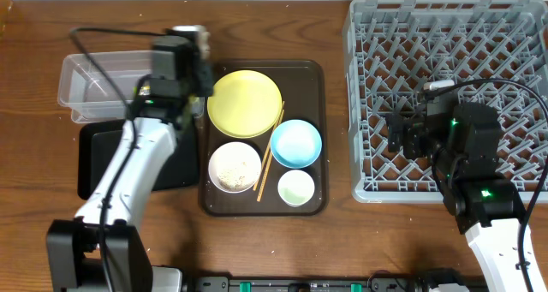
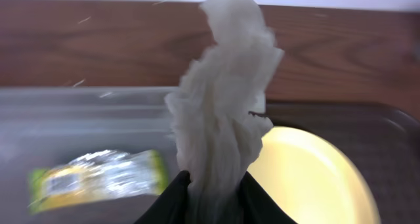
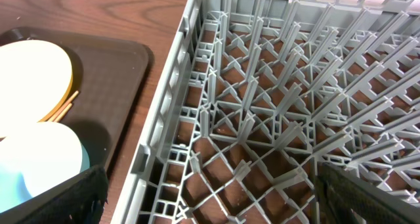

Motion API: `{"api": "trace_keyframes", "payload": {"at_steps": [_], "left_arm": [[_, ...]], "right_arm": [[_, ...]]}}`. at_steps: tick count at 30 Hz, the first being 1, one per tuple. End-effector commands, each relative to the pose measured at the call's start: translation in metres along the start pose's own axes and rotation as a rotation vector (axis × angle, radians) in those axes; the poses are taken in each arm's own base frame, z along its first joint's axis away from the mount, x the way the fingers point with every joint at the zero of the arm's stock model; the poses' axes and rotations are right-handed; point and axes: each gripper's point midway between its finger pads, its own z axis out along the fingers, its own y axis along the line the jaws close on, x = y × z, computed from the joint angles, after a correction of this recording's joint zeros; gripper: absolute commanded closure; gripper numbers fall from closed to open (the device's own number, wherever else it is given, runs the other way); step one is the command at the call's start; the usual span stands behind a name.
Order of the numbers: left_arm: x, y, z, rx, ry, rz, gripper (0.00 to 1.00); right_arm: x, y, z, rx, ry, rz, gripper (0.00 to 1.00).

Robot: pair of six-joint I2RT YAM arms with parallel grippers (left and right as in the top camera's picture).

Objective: Sort waste into correct bins and load items into the dishwasher rack
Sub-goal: 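Grasp the white tissue on the yellow plate and drop it in the bin, then grasp the rim of the white rice bowl with the left gripper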

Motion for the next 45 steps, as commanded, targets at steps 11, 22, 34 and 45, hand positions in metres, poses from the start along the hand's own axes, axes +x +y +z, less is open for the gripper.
{"api": "trace_keyframes", "payload": {"at_steps": [11, 22, 34, 45], "left_arm": [[0.005, 0.052, 0.014, -0.077, 0.025, -0.235, 0.30], [0.084, -0.046, -0.036, 0.110, 0.360, -0.088, 0.30], [0.189, -0.110, -0.041, 0.154, 0.648, 0.081, 0.31], [0.236, -0.118, -0.032, 0.104, 0.795, 0.089, 0.67]], "right_arm": [[-0.010, 0.001, -0.004, -0.001, -0.026, -0.006, 0.01], [-0.011, 0.001, -0.004, -0.001, -0.027, -0.007, 0.01], [-0.010, 0.001, -0.004, -0.001, -0.025, -0.006, 0.01], [-0.010, 0.001, -0.004, -0.002, -0.023, -0.006, 0.01]]}}
